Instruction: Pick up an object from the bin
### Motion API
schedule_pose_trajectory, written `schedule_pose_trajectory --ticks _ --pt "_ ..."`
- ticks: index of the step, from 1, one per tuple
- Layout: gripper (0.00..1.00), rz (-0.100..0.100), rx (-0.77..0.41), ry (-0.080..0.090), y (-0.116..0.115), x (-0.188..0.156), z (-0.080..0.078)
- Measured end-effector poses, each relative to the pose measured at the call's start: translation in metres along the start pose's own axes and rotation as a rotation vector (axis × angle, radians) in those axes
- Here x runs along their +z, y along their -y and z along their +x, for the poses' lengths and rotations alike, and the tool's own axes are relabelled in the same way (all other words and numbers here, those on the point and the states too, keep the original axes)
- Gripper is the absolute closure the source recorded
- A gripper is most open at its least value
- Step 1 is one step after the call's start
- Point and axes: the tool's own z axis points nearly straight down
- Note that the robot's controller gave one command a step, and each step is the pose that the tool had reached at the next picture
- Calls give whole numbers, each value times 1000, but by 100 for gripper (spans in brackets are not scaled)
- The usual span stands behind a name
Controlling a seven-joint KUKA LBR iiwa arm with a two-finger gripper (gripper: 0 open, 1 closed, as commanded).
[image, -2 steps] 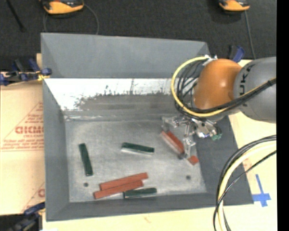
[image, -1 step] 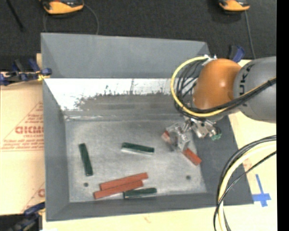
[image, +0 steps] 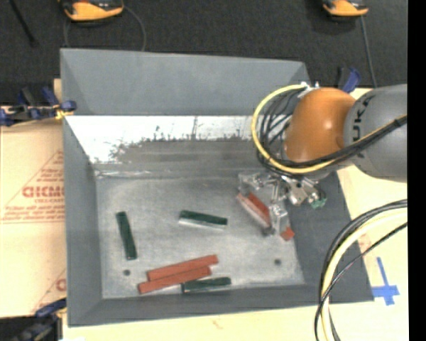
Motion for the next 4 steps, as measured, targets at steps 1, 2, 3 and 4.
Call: schedule_pose_trajectory --ticks 1,2,3,4 --pt "100 1 1 4 0 -2 -1" --pt "0 0 0 0 0 0 0" --pt "100 1 0 3 0 -2 -1" --pt "0 0 0 0 0 0 0"
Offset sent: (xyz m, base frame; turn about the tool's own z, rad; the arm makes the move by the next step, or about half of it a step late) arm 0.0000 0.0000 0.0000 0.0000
